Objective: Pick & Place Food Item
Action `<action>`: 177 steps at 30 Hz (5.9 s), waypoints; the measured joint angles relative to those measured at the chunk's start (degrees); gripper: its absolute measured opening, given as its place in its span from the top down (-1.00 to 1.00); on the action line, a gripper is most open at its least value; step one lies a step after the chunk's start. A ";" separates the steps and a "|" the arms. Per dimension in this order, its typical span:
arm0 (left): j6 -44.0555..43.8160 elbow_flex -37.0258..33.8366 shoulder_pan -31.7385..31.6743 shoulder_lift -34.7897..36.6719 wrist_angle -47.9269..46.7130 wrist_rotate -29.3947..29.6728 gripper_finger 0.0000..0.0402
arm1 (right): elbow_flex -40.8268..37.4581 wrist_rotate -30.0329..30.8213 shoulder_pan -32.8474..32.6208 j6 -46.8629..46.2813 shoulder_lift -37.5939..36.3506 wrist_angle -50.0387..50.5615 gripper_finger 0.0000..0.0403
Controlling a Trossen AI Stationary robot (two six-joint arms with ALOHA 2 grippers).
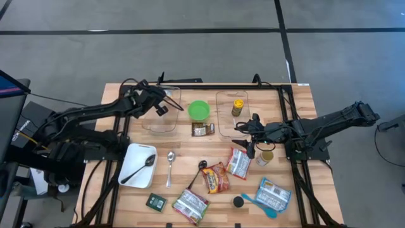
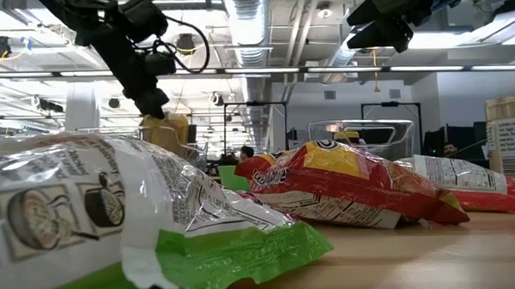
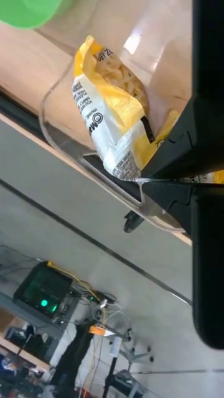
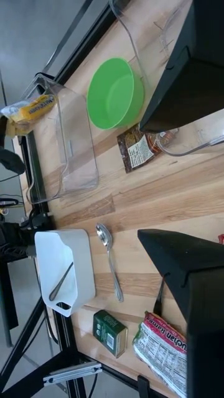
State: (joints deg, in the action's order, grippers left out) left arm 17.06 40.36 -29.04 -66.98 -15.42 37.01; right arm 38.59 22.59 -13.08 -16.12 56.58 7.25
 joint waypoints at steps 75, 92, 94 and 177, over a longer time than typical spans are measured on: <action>-3.60 0.00 -4.22 -4.74 -9.18 -22.18 0.45 | 0.00 -0.02 0.00 0.00 0.00 0.00 -0.29; -11.55 0.00 -2.44 4.90 -2.08 -39.23 0.46 | 0.00 -0.02 -0.02 0.00 0.02 0.00 -0.29; -13.05 0.00 -1.33 7.28 -0.05 -41.26 0.46 | 0.00 -0.02 -0.02 0.00 0.02 0.00 -0.29; -15.87 0.00 34.70 3.76 18.97 -46.25 0.46 | 13.94 -7.63 -22.77 -69.44 5.62 64.53 -0.29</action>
State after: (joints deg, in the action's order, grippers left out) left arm 1.19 40.36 5.66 -63.22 3.55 -9.23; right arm 52.53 14.96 -35.85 -85.56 62.20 71.78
